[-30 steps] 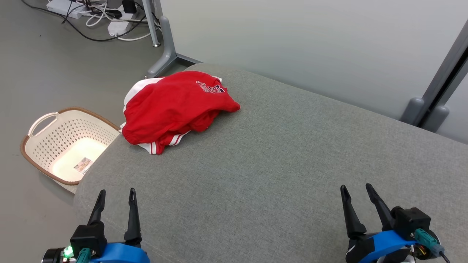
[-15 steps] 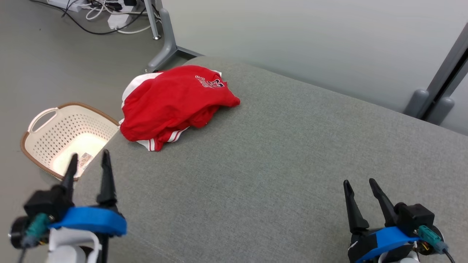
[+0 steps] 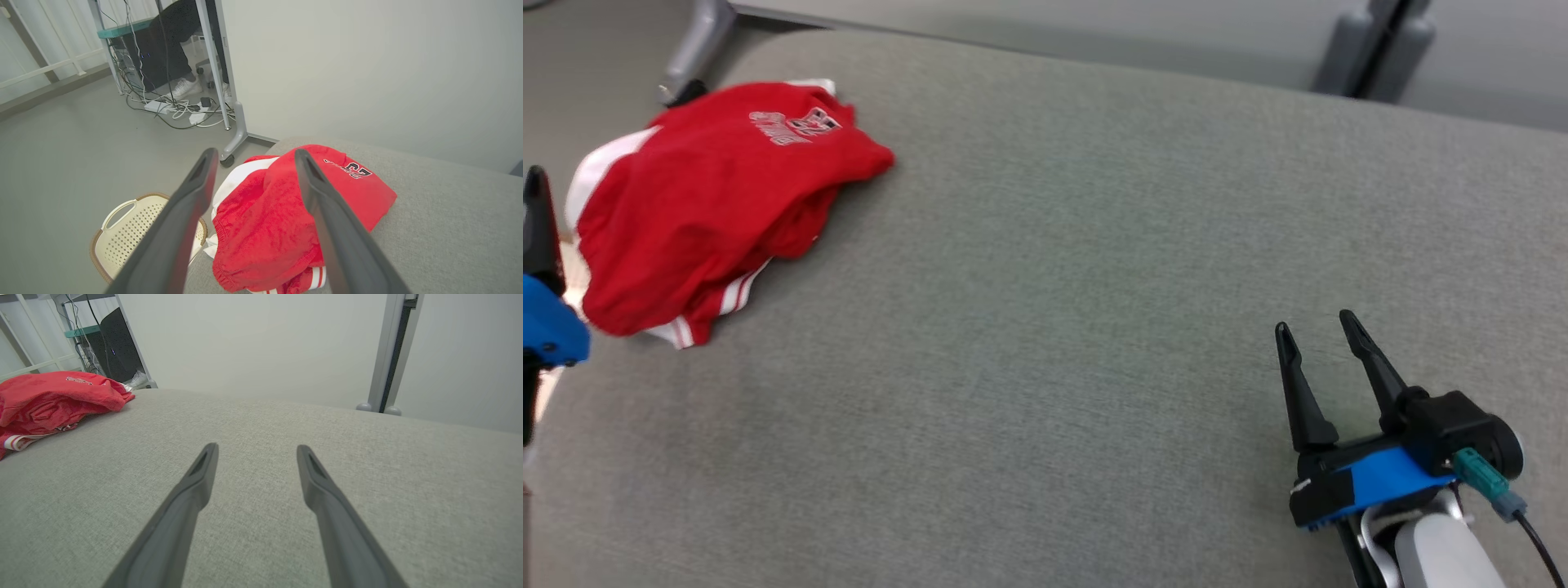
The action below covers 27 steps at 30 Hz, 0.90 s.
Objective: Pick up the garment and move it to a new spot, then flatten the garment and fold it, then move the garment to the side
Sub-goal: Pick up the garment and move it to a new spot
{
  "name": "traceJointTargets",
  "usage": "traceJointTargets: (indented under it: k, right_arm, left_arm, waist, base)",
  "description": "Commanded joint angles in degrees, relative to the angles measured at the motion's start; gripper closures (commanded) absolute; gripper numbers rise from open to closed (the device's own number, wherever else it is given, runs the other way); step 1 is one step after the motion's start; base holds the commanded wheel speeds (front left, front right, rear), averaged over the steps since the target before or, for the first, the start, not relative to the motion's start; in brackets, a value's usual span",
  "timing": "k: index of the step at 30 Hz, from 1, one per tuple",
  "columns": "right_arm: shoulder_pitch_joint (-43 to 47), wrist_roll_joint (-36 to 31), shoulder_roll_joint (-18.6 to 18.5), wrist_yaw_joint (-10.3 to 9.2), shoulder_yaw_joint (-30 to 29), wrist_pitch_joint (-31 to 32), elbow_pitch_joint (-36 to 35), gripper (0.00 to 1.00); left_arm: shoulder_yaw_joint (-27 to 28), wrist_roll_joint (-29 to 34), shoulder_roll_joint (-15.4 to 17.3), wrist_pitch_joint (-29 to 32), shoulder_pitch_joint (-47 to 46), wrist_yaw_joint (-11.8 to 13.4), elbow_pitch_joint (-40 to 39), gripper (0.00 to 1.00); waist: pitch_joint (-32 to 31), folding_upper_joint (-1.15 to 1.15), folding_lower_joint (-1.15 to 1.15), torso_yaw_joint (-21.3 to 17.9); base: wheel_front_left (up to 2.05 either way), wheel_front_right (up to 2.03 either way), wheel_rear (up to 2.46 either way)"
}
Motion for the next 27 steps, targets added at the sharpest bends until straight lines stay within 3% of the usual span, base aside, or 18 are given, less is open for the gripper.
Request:
traceJointTargets:
  k: [1,7,11,19,20,21,22,27]
  right_arm:
    - [-1.3,-0.8,-0.3,0.03,0.5,0.1,-2.0,0.00]
    - [-3.1,-3.1,-0.3,0.03,0.2,1.3,-8.0,0.00]
    - [-3.4,-3.4,-0.3,0.03,-0.5,2.0,-10.6,0.00]
    - [-3.4,-2.0,-0.3,0.03,-0.6,2.1,-12.9,0.00]
    - [-3.4,-1.9,-0.3,0.03,-0.6,2.0,-12.9,0.00]
    - [-3.3,-1.8,-0.3,0.03,-0.5,2.0,-13.0,0.00]
    - [-3.2,-1.8,-0.3,0.03,-0.5,1.9,-13.0,0.00]
    - [-3.2,-0.7,-0.3,0.03,-0.4,1.8,-11.9,0.00]
  left_arm:
    - [0.8,0.2,2.1,1.2,-2.0,-0.2,2.8,0.00]
    - [4.4,-3.5,6.5,5.1,-3.0,-1.3,9.7,0.00]
    - [6.3,-5.5,8.4,7.1,-1.9,-1.7,12.2,0.00]
    - [10.1,-10.6,9.8,14.8,-0.9,0.6,17.0,0.00]
    - [9.8,-10.6,9.9,15.6,-0.8,0.6,17.1,0.29]
    - [9.8,-10.9,9.9,16.2,-0.7,0.7,17.0,0.82]
    - [9.7,-11.2,9.8,16.7,-0.8,0.6,16.8,1.00]
    - [8.7,-10.1,9.9,14.9,-1.9,0.2,15.0,1.00]
  waist:
    - [2.0,0.00,0.00,-2.4]
    - [8.2,0.00,0.00,-9.4]
    - [10.6,0.00,0.00,-11.9]
    - [14.1,0.00,0.00,-15.3]
    - [14.3,0.00,0.00,-15.5]
    - [14.4,0.00,0.00,-15.5]
    - [14.5,0.00,0.00,-15.6]
    - [13.3,0.00,0.00,-14.9]
  base:
    - [0.00,0.00,0.00]
    - [0.00,0.00,0.00]
    - [0.00,0.00,0.00]
    - [0.00,0.00,0.00]
    - [0.00,0.00,0.00]
    - [0.00,0.00,0.00]
    - [0.00,0.00,0.00]
    - [0.00,0.00,0.00]
